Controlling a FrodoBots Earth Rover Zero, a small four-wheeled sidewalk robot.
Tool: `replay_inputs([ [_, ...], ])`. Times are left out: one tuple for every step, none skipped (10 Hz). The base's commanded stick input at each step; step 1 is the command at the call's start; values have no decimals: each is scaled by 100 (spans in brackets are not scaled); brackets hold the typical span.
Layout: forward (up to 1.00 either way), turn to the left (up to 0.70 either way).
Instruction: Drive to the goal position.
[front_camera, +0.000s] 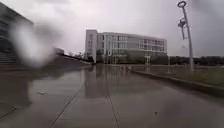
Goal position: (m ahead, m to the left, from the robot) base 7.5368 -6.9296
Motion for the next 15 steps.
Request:
replay_inputs([
  [70,0],
  [70,0],
  [70,0],
  [70,0],
  [70,0],
  [70,0],
  [70,0],
  [70,0],
  [70,0],
  [70,0],
  [70,0],
  [70,0],
  [70,0],
  [70,0],
  [70,0],
])
